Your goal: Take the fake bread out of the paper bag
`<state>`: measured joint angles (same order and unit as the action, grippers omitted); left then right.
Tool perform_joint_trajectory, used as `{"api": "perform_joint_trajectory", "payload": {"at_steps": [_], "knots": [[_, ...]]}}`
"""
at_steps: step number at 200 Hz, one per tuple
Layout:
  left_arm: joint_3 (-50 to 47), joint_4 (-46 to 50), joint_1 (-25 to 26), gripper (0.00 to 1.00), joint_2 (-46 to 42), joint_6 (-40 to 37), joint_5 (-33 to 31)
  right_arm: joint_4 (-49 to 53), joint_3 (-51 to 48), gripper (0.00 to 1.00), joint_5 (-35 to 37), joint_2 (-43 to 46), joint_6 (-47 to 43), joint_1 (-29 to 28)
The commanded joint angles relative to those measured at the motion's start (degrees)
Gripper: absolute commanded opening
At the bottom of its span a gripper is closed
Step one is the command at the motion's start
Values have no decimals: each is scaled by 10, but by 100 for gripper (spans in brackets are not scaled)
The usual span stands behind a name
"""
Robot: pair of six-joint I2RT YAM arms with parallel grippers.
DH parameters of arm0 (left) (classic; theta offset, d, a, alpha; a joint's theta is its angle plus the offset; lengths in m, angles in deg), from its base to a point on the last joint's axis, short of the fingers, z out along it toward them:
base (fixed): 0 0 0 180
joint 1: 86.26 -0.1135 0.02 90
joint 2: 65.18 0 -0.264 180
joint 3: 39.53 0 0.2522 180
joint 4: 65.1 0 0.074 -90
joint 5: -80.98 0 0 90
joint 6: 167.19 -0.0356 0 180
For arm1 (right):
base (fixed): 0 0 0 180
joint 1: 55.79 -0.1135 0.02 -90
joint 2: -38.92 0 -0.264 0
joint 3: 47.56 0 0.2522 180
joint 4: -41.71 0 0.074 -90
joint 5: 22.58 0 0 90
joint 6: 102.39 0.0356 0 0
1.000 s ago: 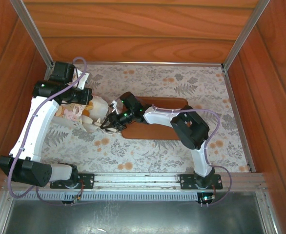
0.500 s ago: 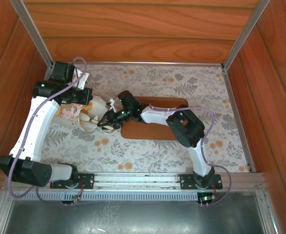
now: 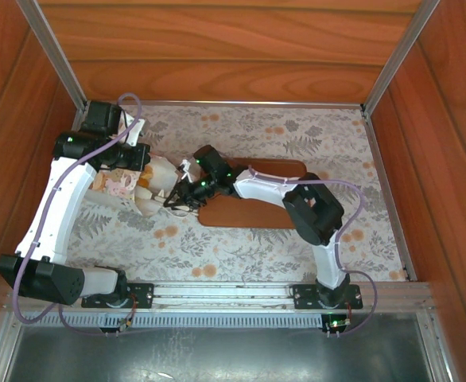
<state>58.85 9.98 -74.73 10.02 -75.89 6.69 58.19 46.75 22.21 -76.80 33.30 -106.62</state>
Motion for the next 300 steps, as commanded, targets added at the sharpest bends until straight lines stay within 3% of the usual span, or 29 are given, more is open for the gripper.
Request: {"api": "perform_joint_trajectory", "payload": {"at_steps": [1, 42, 98, 163, 300], "knots": [[-3, -6, 3, 0, -13, -5, 1, 63, 17, 27, 32, 42, -63, 9], [3, -7, 3, 0, -12, -4, 10, 170, 49, 27, 81, 47, -116, 12], [0, -8, 3, 0, -10, -5, 9, 231, 69, 27, 131, 50, -152, 12], [0, -10, 2, 0, -5, -3, 13, 147, 33, 24, 86, 82, -100, 14], [-5, -15, 3, 0, -9, -5, 12, 167, -21, 24, 89, 154, -81, 20]]}}
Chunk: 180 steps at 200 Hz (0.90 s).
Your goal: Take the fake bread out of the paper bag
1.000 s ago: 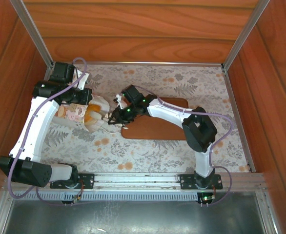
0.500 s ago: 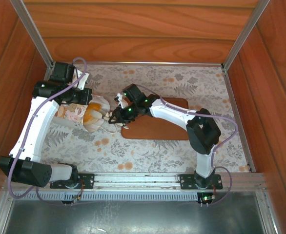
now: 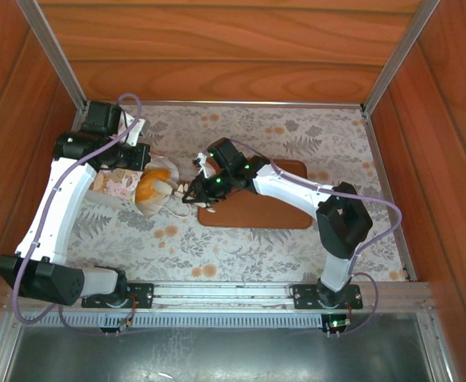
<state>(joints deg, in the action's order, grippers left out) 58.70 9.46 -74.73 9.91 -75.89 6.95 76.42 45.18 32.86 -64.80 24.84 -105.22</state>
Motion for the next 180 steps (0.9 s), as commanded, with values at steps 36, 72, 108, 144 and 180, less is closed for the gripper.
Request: {"api": "perform_joint_trajectory", "payload": {"at_steps": [36, 72, 108, 144, 180], "knots": [[-4, -12, 2, 0, -11, -5, 8, 11, -26, 24, -7, 70, 0, 9], [-7, -14, 2, 0, -10, -6, 9, 28, -42, 24, -8, 100, -1, 17], [-8, -17, 3, 0, -13, -8, 6, 63, -61, 24, 20, 144, -5, 24], [-7, -20, 2, 0, -11, -7, 5, 133, -76, 24, 65, 199, -17, 32], [-10, -25, 4, 0, -4, -2, 11, 192, -92, 24, 104, 249, -21, 49]]}}
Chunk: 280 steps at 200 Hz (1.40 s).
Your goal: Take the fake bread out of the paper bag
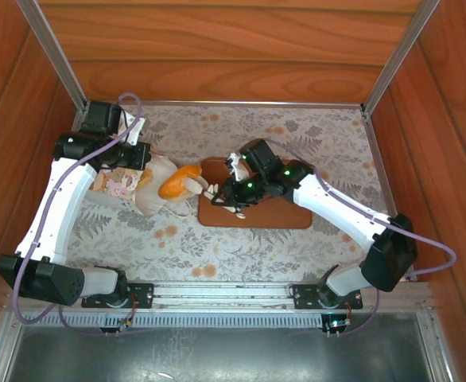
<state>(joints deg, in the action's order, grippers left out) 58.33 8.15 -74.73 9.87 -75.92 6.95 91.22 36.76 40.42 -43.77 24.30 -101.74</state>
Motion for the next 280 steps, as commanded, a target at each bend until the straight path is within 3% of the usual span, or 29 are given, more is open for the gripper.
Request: {"api": "perform_joint_trajectory", "payload": {"at_steps": [1, 79, 141, 246, 280], "knots": [[-7, -12, 4, 0, -3, -1, 11, 44, -9, 24, 29, 40, -15, 15], [-19, -20, 3, 0, -15, -1, 11, 277, 17, 24, 111, 140, -38, 121], [-25, -26, 3, 0, -18, -14, 14, 429, 69, 24, 125, 152, -66, 205], [-28, -32, 2, 0, -9, -32, 17, 433, 94, 29, 106, 53, -131, 271], [-31, -33, 2, 0, -8, -31, 18, 422, 95, 36, 109, 31, -142, 280]]}}
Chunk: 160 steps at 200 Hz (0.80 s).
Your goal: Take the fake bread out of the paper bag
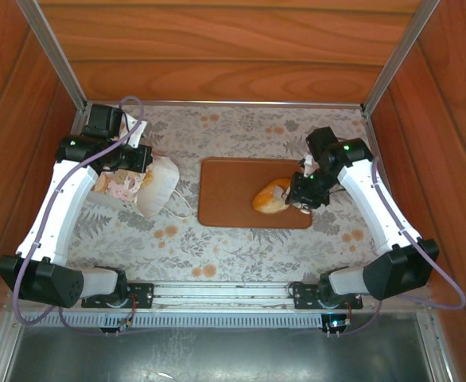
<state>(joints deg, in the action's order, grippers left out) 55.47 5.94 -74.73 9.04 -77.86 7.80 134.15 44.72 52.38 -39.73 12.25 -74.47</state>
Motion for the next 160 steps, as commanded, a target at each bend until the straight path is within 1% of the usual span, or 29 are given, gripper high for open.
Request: {"api": "perform_joint_trajectory", "payload": {"at_steps": [1, 10, 23, 36, 80, 95, 128, 160], "knots": [[-3, -11, 2, 0, 0, -11, 9, -8, 15, 36, -10, -10, -22, 7], [-3, -11, 2, 0, 0, -12, 9, -14, 15, 40, -11, -13, -24, 8], [-2, -12, 2, 0, 0, -11, 8, -18, 18, 42, -6, -18, -24, 9], [-2, -13, 2, 0, 1, -11, 7, -25, 17, 47, 3, -20, -21, 8], [-1, -14, 2, 0, 4, -14, 7, -30, 10, 48, 7, -20, -6, 10], [-2, -14, 2, 0, 4, -13, 6, -34, -6, 49, -5, -8, 1, 9], [-5, -16, 2, 0, 6, -14, 7, -47, -49, 50, 3, 15, 21, 9], [-4, -17, 2, 0, 7, -16, 8, -100, -77, 51, -22, 24, 41, 9]]}}
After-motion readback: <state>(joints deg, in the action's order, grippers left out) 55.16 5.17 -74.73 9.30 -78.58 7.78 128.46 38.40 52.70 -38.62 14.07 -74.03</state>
